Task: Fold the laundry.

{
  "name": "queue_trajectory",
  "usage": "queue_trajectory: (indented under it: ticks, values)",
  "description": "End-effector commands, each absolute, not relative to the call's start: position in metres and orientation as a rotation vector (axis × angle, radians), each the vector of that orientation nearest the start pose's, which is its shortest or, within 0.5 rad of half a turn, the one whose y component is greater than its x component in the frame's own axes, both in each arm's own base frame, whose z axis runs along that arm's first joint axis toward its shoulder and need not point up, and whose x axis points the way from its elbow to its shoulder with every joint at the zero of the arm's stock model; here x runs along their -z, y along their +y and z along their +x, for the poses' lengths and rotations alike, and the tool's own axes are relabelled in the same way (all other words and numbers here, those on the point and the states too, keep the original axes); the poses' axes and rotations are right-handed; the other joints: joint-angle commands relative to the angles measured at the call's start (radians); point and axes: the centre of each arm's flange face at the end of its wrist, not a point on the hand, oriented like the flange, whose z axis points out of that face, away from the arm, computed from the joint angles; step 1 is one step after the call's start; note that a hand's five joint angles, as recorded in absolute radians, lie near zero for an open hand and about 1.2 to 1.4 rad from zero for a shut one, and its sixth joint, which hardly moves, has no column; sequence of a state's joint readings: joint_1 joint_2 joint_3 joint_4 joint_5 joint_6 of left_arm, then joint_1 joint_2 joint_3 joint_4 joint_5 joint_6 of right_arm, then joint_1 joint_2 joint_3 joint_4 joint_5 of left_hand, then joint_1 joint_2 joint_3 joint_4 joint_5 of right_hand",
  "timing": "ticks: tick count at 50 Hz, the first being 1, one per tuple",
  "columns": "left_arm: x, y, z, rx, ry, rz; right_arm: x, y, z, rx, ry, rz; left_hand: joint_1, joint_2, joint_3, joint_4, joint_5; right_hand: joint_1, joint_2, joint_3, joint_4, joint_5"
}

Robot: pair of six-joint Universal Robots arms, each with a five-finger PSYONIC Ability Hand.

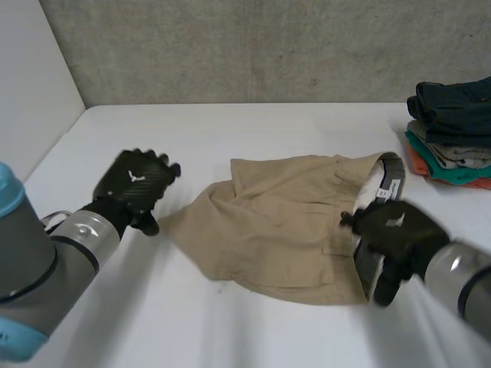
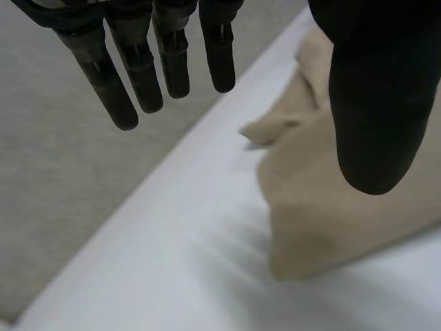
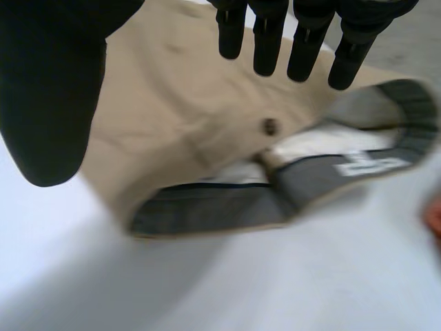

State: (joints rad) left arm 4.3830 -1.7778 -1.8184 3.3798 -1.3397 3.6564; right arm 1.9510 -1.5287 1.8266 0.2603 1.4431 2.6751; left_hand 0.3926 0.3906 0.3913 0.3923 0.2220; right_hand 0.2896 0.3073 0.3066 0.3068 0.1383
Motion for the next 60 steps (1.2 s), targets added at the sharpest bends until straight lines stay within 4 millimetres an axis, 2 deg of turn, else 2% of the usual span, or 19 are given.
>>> queue_trajectory:
  ticks: [1, 6, 12, 16, 18, 19, 22, 27, 28, 31, 32, 33, 40, 41, 44, 46, 49, 54, 60]
  values:
    - [-0.152, -0.275, -0.245, 1.915, 2.265, 1.435, -0.168, -0.162, 0.240, 1.618, 2.249, -1.191, 0.120, 0.122, 0.122, 0.121, 0.116, 0.153, 0.136, 0.136, 0.136, 0.130]
    - [-0.128, -0.277, -0.250, 1.782, 2.279, 1.548, -0.136, -0.166, 0.245, 1.605, 2.305, -1.197, 0.120, 0.122, 0.122, 0.121, 0.117, 0.162, 0.145, 0.145, 0.145, 0.139]
    - [-0.122, -0.280, -0.252, 1.764, 2.258, 1.578, -0.120, -0.177, 0.248, 1.602, 2.331, -1.210, 0.220, 0.222, 0.221, 0.220, 0.216, 0.285, 0.268, 0.269, 0.268, 0.262]
    - [-0.119, -0.282, -0.256, 1.765, 2.258, 1.587, -0.114, -0.182, 0.251, 1.629, 2.314, -1.210, 0.279, 0.281, 0.280, 0.279, 0.275, 0.552, 0.534, 0.535, 0.535, 0.529]
    - [-0.118, -0.282, -0.260, 1.765, 2.249, 1.599, -0.115, -0.187, 0.251, 1.655, 2.314, -1.210, 0.469, 0.471, 0.470, 0.469, 0.465, 1.104, 1.087, 1.087, 1.087, 1.081]
    - [-0.118, -0.282, -0.261, 1.769, 2.245, 1.597, -0.116, -0.188, 0.251, 1.668, 2.314, -1.204, 0.580, 0.582, 0.581, 0.580, 0.576, 1.107, 1.089, 1.090, 1.089, 1.083]
    - [-0.121, -0.285, -0.263, 1.780, 2.226, 1.589, -0.133, -0.191, 0.252, 1.764, 2.258, -1.188, 1.003, 1.005, 1.004, 1.003, 0.999, 1.107, 1.089, 1.090, 1.089, 1.083]
    - [-0.126, -0.289, -0.265, 1.784, 2.197, 1.548, -0.188, -0.190, 0.255, 1.992, 2.090, -1.116, 1.004, 1.006, 1.005, 1.004, 1.000, 1.107, 1.089, 1.090, 1.089, 1.083]
    - [-0.127, -0.288, -0.267, 1.786, 2.188, 1.543, -0.208, -0.191, 0.255, 2.065, 2.033, -1.079, 1.004, 1.006, 1.005, 1.004, 1.000, 1.107, 1.089, 1.090, 1.089, 1.083]
    - [-0.146, -0.288, -0.269, 1.822, 2.129, 1.486, -0.235, -0.190, 0.254, 2.145, 1.966, -1.046, 1.004, 1.006, 1.005, 1.004, 1.000, 1.107, 1.089, 1.090, 1.089, 1.083]
    - [-0.158, -0.288, -0.268, 1.853, 2.101, 1.455, -0.257, -0.188, 0.252, 2.201, 1.923, -1.019, 1.004, 1.006, 1.005, 1.004, 1.000, 1.107, 1.089, 1.090, 1.089, 1.083]
    - [-0.188, -0.285, -0.266, 1.937, 2.033, 1.384, -0.270, -0.187, 0.250, 2.235, 1.899, -1.005, 1.004, 1.006, 1.005, 1.004, 1.000, 1.107, 1.089, 1.090, 1.089, 1.083]
    - [-0.305, -0.259, -0.248, 2.322, 1.838, 1.006, -0.354, -0.185, 0.246, 2.367, 1.784, -0.942, 1.004, 1.006, 1.005, 1.004, 1.000, 1.107, 1.089, 1.090, 1.089, 1.083]
    - [-0.338, -0.248, -0.238, 2.422, 1.754, 0.899, -0.363, -0.185, 0.245, 2.377, 1.778, -0.936, 1.004, 1.006, 1.005, 1.004, 1.000, 1.107, 1.089, 1.090, 1.089, 1.083]
    - [-0.390, -0.219, -0.224, 2.581, 1.577, 0.765, -0.397, -0.186, 0.240, 2.427, 1.749, -0.902, 1.004, 1.006, 1.005, 1.004, 1.000, 1.107, 1.089, 1.090, 1.089, 1.083]
    - [-0.409, -0.207, -0.219, 2.634, 1.494, 0.735, -0.413, -0.188, 0.236, 2.461, 1.734, -0.883, 1.004, 1.006, 1.005, 1.004, 1.000, 1.107, 1.089, 1.090, 1.089, 1.083]
    - [-0.422, -0.197, -0.216, 2.658, 1.455, 0.713, -0.428, -0.200, 0.234, 2.493, 1.743, -0.859, 1.004, 1.006, 1.005, 1.004, 1.000, 1.107, 1.089, 1.090, 1.089, 1.083]
    - [-0.417, -0.200, -0.216, 2.612, 1.526, 0.738, -0.408, -0.236, 0.243, 2.388, 1.879, -0.906, 1.004, 1.006, 1.005, 1.004, 1.000, 1.107, 1.089, 1.090, 1.089, 1.083]
    - [-0.360, -0.249, -0.235, 2.426, 1.777, 0.844, -0.359, -0.270, 0.265, 2.222, 2.015, -0.993, 1.004, 1.006, 1.005, 1.004, 1.000, 1.107, 1.089, 1.090, 1.089, 1.083]
